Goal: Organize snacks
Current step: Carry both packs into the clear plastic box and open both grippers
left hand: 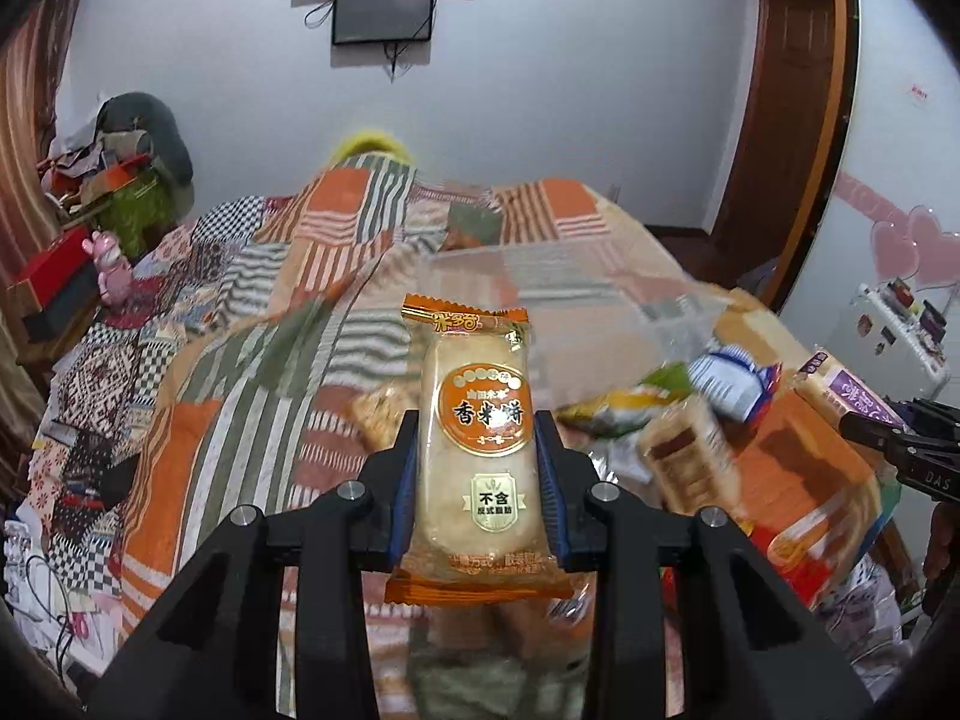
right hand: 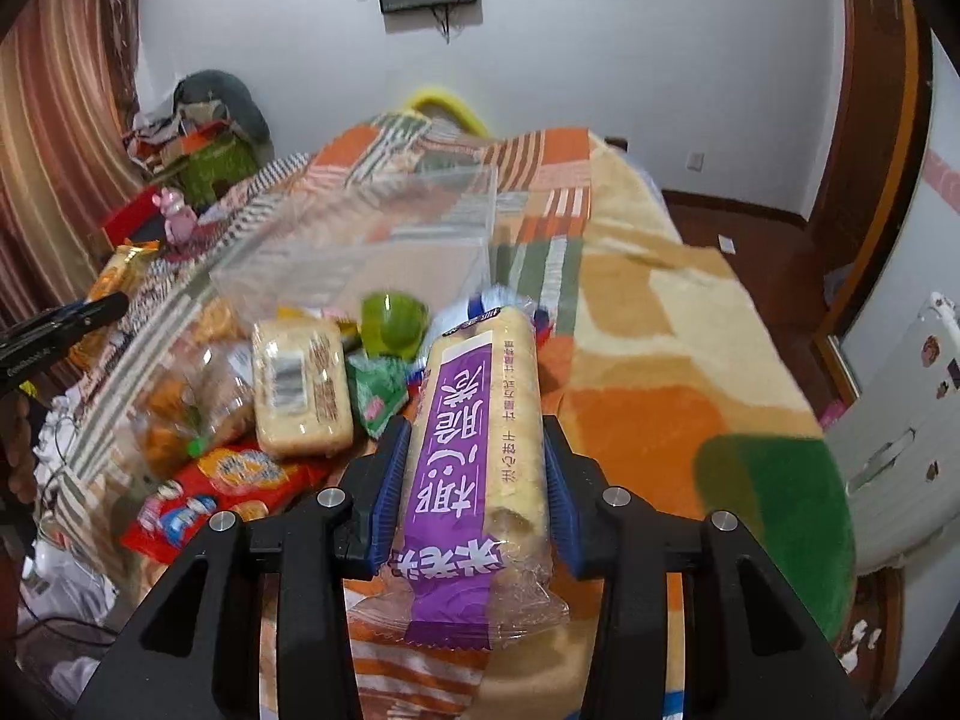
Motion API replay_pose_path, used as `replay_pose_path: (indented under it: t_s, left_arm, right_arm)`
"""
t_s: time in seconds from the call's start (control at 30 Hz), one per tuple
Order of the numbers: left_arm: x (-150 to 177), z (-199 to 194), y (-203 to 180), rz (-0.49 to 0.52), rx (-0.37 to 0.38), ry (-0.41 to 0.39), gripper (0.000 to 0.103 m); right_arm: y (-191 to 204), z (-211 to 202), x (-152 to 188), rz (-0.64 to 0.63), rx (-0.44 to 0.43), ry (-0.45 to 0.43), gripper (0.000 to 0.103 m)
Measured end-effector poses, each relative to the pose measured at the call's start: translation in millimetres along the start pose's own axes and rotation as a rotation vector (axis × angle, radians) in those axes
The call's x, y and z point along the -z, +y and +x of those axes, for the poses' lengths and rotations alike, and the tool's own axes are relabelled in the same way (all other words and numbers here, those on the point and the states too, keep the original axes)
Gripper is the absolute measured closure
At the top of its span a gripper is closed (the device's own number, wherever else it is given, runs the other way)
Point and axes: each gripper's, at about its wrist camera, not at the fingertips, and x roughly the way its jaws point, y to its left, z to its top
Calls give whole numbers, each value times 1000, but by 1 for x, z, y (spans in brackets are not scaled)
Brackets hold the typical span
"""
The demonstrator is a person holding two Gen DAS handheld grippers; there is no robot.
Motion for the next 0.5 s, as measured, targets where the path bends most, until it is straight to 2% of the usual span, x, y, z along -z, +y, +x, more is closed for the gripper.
replay_pose_path:
  t_s: [0.27, 0.5]
  left_arm:
    - [-37, 6, -14, 21, 25, -52, 68]
    - [-66, 38, -15, 29, 24, -45, 68]
  right_arm:
    - [15, 8, -36, -40, -27, -91, 64]
    - [24, 33, -68, -52, -50, -135, 64]
